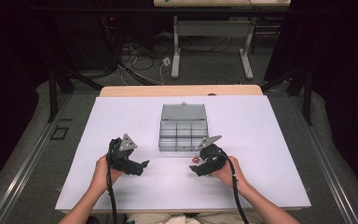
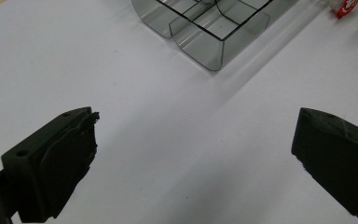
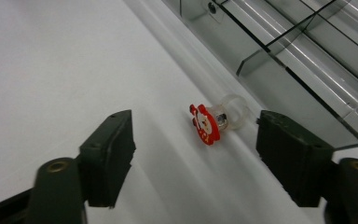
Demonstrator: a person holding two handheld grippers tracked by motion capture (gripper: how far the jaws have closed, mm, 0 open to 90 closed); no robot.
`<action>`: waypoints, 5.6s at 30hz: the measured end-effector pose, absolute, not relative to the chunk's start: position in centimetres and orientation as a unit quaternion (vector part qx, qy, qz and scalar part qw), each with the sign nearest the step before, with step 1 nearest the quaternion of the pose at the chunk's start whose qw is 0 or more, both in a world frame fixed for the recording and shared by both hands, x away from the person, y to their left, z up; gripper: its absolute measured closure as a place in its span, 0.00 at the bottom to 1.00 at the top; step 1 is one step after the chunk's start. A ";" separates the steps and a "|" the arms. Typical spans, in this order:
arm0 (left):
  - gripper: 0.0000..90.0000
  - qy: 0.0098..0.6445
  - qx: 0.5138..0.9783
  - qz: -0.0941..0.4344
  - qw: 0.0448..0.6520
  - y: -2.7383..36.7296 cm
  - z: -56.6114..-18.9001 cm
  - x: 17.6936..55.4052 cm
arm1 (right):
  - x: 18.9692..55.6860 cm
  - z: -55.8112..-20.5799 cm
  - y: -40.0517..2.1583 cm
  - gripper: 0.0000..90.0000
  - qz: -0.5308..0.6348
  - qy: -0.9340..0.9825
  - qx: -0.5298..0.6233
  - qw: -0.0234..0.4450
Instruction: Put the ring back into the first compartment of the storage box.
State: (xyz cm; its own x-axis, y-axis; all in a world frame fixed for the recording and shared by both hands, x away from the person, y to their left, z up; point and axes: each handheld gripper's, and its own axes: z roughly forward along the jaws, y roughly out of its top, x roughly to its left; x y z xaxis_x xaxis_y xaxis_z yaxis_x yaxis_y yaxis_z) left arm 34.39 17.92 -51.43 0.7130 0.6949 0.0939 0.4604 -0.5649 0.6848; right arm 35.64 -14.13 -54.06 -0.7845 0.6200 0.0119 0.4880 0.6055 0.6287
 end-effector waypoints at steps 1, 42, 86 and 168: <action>0.00 0.335 0.867 0.177 0.325 17.9 -51.4 34.4 | 35.7 -54.1 -14.1 0.35 0.315 0.891 0.308 0.109; 0.00 0.336 0.867 0.171 0.325 18.2 -51.7 34.7 | 36.2 -54.7 -13.4 0.78 0.305 0.890 0.308 0.140; 0.00 0.333 0.870 0.175 0.319 18.1 -51.6 34.6 | 34.8 -52.2 -14.0 0.78 0.349 0.877 0.296 0.146; 0.00 0.337 0.866 0.180 0.321 18.0 -52.0 34.5 | 37.1 -48.8 -13.4 0.78 0.395 0.848 0.295 0.197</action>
